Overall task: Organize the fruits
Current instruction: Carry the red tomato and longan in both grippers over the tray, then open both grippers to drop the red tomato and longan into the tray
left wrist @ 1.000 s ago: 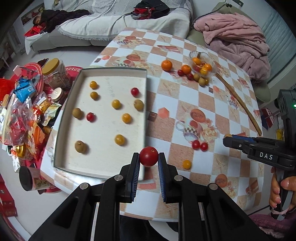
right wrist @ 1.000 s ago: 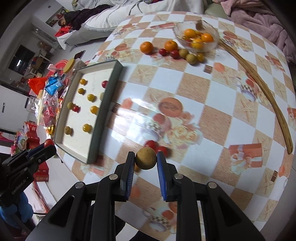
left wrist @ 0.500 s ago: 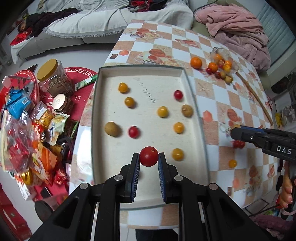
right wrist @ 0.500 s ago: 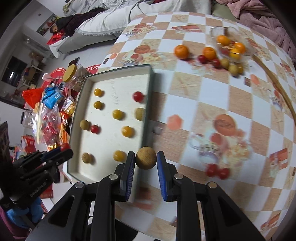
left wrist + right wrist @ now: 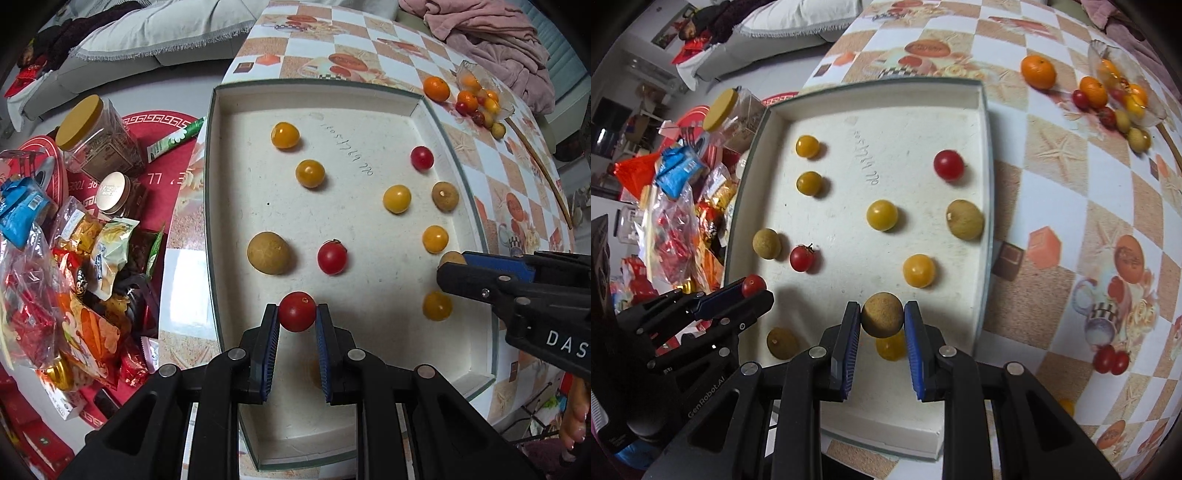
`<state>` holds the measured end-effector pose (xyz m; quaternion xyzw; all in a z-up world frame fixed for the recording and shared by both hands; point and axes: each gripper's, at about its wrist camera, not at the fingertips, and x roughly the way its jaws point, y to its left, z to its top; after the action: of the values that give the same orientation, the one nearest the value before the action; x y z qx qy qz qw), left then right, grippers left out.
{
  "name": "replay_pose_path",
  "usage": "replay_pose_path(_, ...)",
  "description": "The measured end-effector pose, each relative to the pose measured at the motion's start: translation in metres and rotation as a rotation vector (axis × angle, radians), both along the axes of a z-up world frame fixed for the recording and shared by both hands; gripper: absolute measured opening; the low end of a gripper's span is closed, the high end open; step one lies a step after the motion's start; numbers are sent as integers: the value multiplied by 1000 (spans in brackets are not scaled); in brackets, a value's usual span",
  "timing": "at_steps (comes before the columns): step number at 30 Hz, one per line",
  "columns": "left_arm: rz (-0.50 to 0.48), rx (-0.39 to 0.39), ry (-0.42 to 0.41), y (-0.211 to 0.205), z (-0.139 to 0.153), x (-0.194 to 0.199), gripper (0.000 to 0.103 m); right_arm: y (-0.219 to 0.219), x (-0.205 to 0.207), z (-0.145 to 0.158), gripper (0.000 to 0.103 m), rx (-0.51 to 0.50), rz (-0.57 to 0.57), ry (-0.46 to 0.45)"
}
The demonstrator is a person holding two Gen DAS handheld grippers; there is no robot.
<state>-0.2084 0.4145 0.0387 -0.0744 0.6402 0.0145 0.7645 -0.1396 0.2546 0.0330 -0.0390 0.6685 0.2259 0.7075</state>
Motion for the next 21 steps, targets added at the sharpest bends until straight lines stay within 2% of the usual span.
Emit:
replay_pose_path(13,-14,0,19,3,-12,3,21,5,3,-13,26,-40,-21,5)
replay_pose_path(21,-36,30,41,1,-19,5,21,13,3,-27,27,-67,-19,14)
